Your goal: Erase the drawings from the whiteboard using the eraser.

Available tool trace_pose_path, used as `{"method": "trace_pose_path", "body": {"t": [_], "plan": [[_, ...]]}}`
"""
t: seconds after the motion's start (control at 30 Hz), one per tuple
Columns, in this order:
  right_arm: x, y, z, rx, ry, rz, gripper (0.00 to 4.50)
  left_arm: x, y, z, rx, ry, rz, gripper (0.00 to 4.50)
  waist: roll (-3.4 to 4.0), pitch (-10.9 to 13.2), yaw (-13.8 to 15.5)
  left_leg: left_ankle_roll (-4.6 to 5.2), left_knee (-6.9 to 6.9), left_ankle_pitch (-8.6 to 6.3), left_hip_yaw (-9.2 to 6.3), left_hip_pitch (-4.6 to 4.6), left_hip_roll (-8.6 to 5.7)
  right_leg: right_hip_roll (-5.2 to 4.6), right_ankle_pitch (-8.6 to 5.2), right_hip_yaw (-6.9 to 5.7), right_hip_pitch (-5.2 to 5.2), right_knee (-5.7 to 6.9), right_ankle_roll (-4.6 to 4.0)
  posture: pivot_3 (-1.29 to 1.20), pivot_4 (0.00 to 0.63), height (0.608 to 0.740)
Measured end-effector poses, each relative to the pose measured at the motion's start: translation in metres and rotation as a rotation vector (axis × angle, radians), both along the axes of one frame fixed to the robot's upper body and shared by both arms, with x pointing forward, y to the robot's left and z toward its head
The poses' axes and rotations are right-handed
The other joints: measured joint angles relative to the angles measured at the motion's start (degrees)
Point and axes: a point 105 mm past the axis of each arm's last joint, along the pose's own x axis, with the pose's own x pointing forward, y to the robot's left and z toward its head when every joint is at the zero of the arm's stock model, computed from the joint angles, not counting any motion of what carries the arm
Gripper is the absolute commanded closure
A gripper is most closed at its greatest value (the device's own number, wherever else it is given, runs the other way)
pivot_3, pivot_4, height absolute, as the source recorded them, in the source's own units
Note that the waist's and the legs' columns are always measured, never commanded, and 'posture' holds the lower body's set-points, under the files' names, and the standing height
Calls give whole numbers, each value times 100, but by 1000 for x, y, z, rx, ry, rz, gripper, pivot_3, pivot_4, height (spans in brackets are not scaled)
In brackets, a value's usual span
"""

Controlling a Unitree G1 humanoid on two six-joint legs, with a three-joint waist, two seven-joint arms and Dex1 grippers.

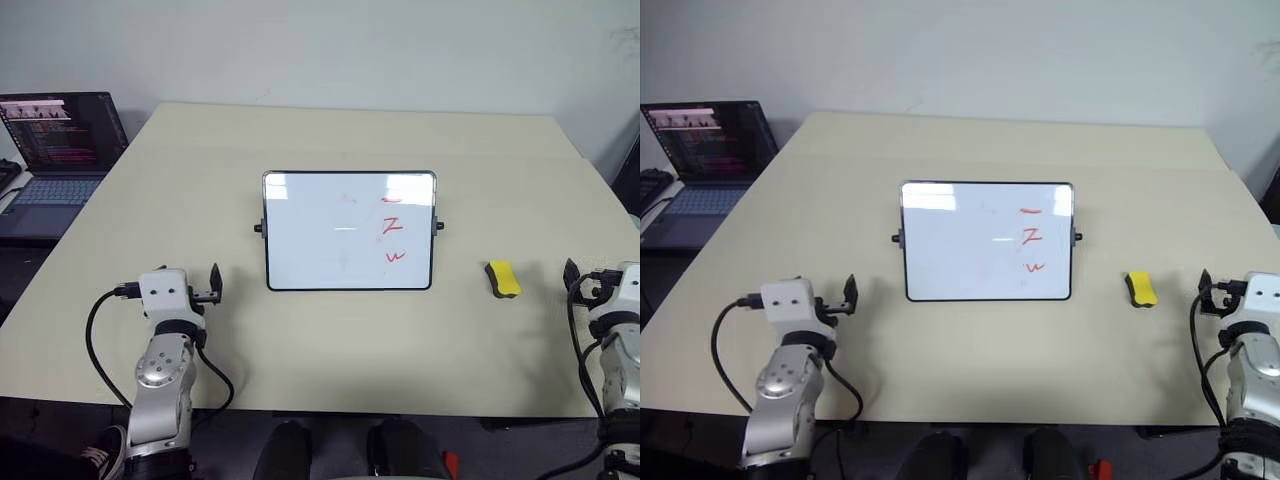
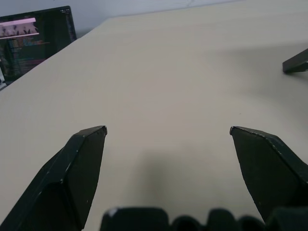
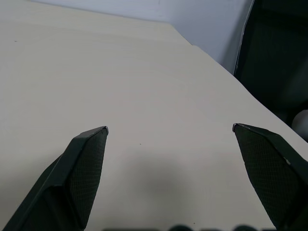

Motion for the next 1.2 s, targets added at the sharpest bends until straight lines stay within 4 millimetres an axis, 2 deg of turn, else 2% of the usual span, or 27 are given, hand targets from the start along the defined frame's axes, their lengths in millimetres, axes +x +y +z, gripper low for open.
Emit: {"method": "trace_pose_path", "body": {"t": [0.23,0.3,0.37,0.5,0.57,0.67,0.77,0.83,0.93,1.13,1.2], "plan": [[-2,-8,-13,46,93,-49,38,-4,-8,-16,-45,40,-13,0,-1,1,0,6,-1,-4,35,0,-2,4,0,31,-9,-2,1,0,150,740],[-2,-9,-12,45,102,-55,38,-6,-7,-15,-51,37,-23,0,-1,1,-2,8,-4,-5,47,0,-1,6,0,42,-10,-1,1,0,150,740],[-1,-8,0,14,77,-46,38,-7,-6,-8,-49,20,-47,0,-1,2,-3,8,-5,-5,53,2,-1,8,0,47,-12,-1,2,0,150,740],[-4,-16,29,-32,9,-55,38,-8,3,18,-9,-12,-146,0,-4,3,-2,7,-6,-6,55,6,0,11,-1,48,-11,-1,3,0,150,740],[-3,-13,31,-11,-4,-48,38,-9,-1,29,-9,-5,-246,0,-3,3,-8,6,-6,-6,59,7,6,11,0,52,-12,-1,3,0,150,740],[-1,1,29,65,-17,-4,38,-12,-10,43,2,40,-426,0,-1,4,-22,6,-8,-6,62,10,15,13,-1,56,-14,1,2,0,150,740],[-7,13,22,134,-2,30,38,-17,-15,55,-6,93,-569,0,2,6,-18,6,-11,-6,61,10,19,14,-1,56,-22,-1,2,0,150,740],[-15,23,21,143,29,63,38,-18,-27,67,4,141,-712,0,9,12,18,6,-11,-6,59,3,17,14,-1,53,-29,0,2,0,150,740],[-23,47,25,189,54,142,38,-18,-62,85,87,171,-959,0,14,15,35,6,-11,-6,60,3,8,12,0,58,-28,-2,6,0,150,740],[-34,99,24,269,151,267,38,-25,-129,95,222,233,-1377,0,4,24,-26,7,-15,-7,61,-4,-8,19,-4,79,-44,-1,17,0,150,740],[-31,110,27,267,162,283,38,-29,-142,101,260,231,-1466,0,4,24,-77,7,-22,-7,63,-6,-11,23,-4,92,-46,0,16,0,150,740]]}}
